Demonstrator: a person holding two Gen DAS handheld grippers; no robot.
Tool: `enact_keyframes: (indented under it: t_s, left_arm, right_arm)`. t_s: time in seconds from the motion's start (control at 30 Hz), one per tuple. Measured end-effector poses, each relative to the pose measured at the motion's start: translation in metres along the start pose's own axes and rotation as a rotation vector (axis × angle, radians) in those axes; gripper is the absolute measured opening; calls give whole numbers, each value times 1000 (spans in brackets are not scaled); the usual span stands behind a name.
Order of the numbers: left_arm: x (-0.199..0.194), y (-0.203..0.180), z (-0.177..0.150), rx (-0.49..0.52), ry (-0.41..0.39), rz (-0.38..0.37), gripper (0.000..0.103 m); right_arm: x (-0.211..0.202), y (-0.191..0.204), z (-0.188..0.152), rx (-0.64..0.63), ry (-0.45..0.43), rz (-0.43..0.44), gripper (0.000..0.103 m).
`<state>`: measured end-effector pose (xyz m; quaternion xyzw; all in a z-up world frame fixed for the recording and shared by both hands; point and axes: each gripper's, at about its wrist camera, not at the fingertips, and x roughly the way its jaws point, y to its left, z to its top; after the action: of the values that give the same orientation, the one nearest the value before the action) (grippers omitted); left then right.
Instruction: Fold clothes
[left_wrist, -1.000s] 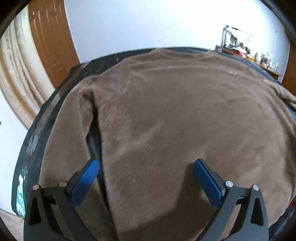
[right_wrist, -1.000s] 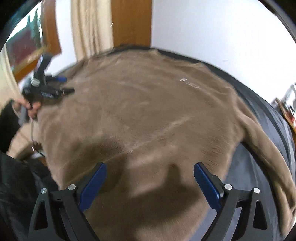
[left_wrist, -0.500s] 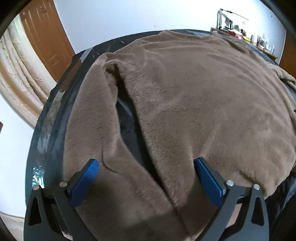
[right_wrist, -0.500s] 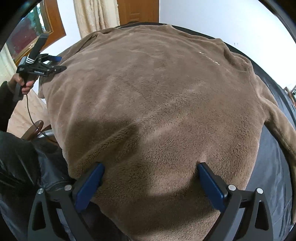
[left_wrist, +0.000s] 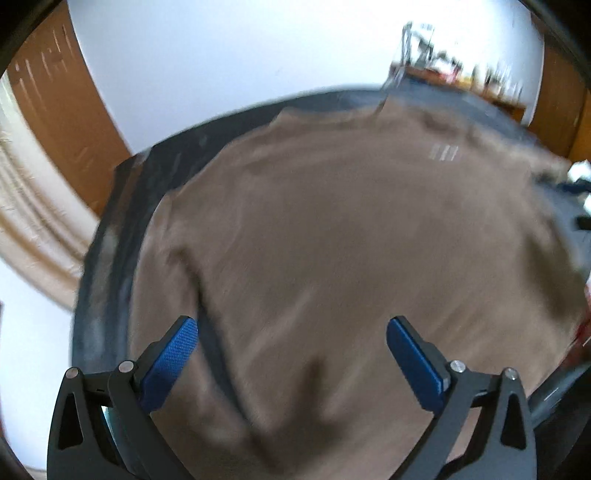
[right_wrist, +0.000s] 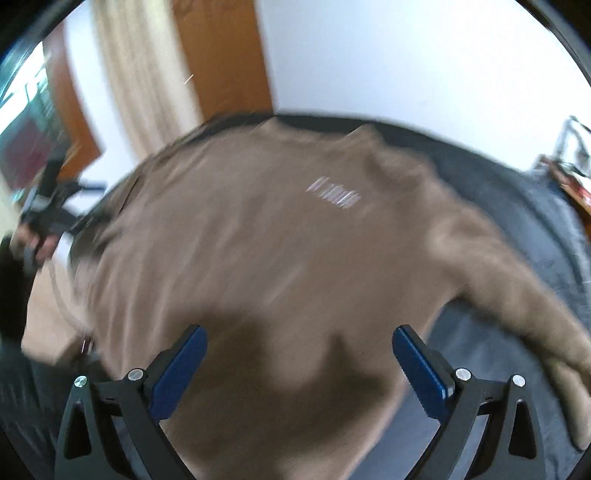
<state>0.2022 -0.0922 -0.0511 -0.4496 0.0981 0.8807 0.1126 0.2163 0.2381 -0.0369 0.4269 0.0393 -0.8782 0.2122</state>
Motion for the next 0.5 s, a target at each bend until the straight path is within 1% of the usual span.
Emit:
enact_keyframes:
  t_s: [0.13, 0.2, 0.27, 0.33, 0.43, 0.5]
  left_arm:
    - [9, -9, 64, -119, -42, -182, 103]
    - [18, -17, 88, -148, -59, -227, 103]
    - [33, -33, 117, -148, -78, -251, 103]
    - [52, -54, 142, -137, -70, -246, 103]
    - [93, -75, 177, -146, -22, -223, 103]
    - [121, -81, 193, -178, 22, -251, 103]
  right_arm:
    - [-3, -35, 40, 128, -76, -24, 102]
    - [3, -45, 53, 172, -114, -72, 102]
    - [9, -55, 66, 214, -151, -125, 102]
    - [20, -61, 74, 226, -175, -190, 102]
    - [39, -74, 80, 245, -190, -222, 102]
    - [56, -82, 82, 260, -187, -218, 102]
